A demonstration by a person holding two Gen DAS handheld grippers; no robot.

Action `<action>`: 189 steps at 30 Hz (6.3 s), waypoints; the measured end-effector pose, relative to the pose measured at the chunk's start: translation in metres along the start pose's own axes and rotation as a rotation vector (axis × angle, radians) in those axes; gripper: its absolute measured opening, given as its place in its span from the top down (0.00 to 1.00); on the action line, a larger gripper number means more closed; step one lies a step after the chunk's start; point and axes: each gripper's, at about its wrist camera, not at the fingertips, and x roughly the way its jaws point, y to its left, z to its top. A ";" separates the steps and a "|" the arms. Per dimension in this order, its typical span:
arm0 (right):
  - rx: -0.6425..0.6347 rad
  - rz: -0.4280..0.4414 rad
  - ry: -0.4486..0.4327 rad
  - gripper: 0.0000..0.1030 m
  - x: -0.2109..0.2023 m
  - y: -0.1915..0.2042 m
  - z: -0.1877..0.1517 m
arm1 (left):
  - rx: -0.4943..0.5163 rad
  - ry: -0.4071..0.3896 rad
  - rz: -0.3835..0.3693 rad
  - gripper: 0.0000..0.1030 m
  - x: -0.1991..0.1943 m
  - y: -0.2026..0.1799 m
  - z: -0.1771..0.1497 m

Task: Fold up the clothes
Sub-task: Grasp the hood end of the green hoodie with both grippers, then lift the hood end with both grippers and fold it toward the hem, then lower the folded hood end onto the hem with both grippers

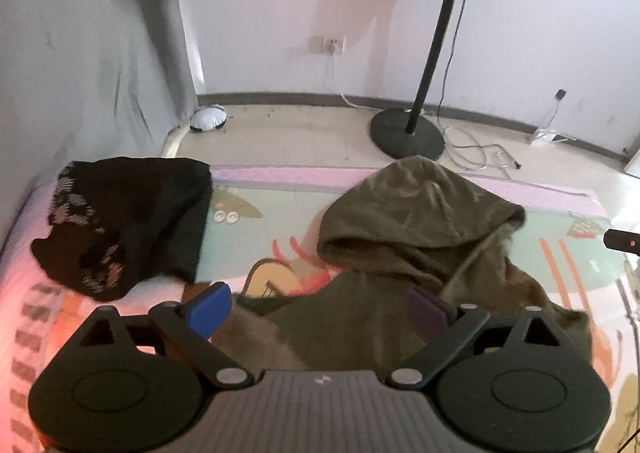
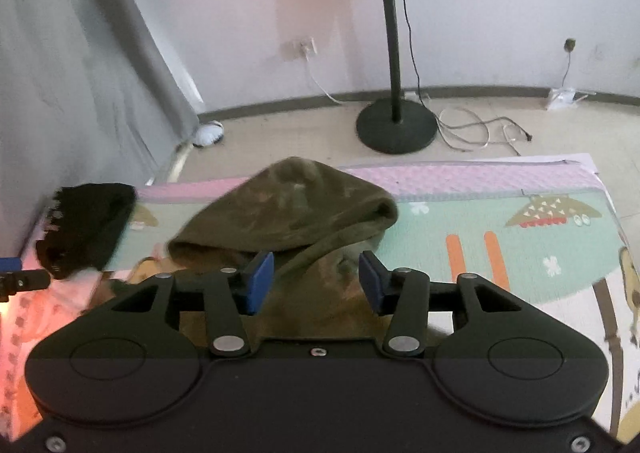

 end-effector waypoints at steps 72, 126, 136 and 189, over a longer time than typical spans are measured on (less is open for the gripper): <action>-0.707 0.418 0.207 0.90 0.260 -0.001 0.106 | 0.224 0.155 -0.051 0.83 0.215 -0.079 0.090; -0.641 0.532 0.328 0.55 0.069 0.046 -0.063 | 0.644 0.161 -0.357 0.30 0.083 -0.116 -0.028; -0.626 0.440 0.280 0.93 0.091 0.056 -0.065 | 0.617 0.280 -0.372 0.91 0.126 -0.124 -0.030; -0.291 0.139 0.235 0.58 0.058 -0.027 -0.119 | 0.344 0.156 -0.117 0.27 0.108 -0.063 -0.058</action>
